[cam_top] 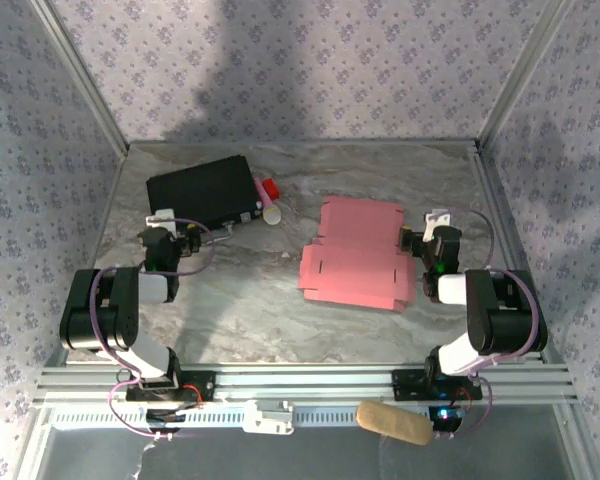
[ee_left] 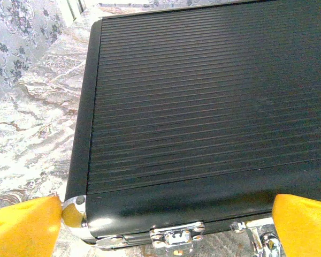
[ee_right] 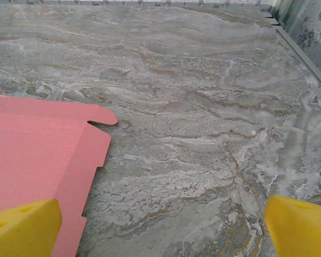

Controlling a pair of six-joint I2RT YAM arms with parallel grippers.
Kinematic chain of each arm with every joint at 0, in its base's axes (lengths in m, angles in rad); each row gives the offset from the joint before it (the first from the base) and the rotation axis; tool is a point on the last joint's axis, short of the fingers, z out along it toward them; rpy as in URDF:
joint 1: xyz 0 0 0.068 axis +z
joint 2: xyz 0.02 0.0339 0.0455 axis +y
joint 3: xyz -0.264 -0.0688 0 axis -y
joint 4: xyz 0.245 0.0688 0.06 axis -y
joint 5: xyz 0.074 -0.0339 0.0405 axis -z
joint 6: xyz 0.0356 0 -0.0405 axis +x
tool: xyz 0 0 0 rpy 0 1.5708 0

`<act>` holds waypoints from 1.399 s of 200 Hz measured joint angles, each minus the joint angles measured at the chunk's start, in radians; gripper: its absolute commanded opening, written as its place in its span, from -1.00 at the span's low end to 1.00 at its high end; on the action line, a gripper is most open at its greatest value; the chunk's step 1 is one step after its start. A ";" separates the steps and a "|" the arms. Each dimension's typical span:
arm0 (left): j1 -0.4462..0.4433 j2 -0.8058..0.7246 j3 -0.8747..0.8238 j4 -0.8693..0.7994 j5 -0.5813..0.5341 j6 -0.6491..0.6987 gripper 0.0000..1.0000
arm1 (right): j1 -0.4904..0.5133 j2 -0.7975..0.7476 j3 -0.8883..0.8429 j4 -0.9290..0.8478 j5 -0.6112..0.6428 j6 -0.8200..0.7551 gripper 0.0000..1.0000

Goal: Fold the paper box

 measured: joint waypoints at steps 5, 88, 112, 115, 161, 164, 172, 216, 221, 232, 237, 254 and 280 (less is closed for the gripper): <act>0.000 0.000 0.000 0.000 0.000 0.000 1.00 | 0.000 0.000 0.000 0.000 0.000 0.000 0.98; 0.000 0.000 0.000 0.000 0.000 0.000 1.00 | 0.000 0.000 0.000 0.000 0.000 0.000 0.98; 0.000 0.000 0.000 0.000 0.000 0.000 0.99 | 0.000 0.000 0.000 0.000 0.000 0.000 0.98; 0.000 0.000 0.000 0.000 0.000 0.000 0.99 | 0.000 0.000 0.000 0.000 0.000 0.000 0.98; 0.000 0.000 0.000 0.000 0.000 0.000 1.00 | 0.000 0.000 0.000 0.000 0.000 0.000 0.98; 0.000 0.000 0.000 0.000 0.000 0.000 1.00 | 0.000 0.000 0.000 0.000 0.000 0.000 0.98; 0.000 0.000 0.000 0.000 0.000 0.000 1.00 | 0.000 0.000 0.000 0.000 0.000 0.000 0.98; -0.106 -0.100 -0.049 -0.025 -0.096 0.051 1.00 | 0.001 -0.145 0.011 -0.170 0.068 0.039 0.98; -0.140 -0.148 -0.055 -0.063 -0.114 0.062 1.00 | 0.001 -0.200 0.022 -0.225 0.070 0.047 0.98; -0.219 -0.312 -0.043 -0.188 -0.149 0.071 1.00 | 0.004 -0.320 0.054 -0.318 0.076 0.060 0.98; -0.245 -0.389 -0.025 -0.241 -0.164 0.071 1.00 | 0.010 -0.391 0.077 -0.366 0.083 0.072 0.98; -0.297 -0.570 0.092 -0.386 -0.225 0.071 1.00 | 0.038 -0.577 0.174 -0.500 0.098 0.106 0.98; -0.385 -0.695 0.405 -0.667 -0.320 -0.024 1.00 | 0.084 -0.718 0.484 -0.791 0.113 0.204 0.98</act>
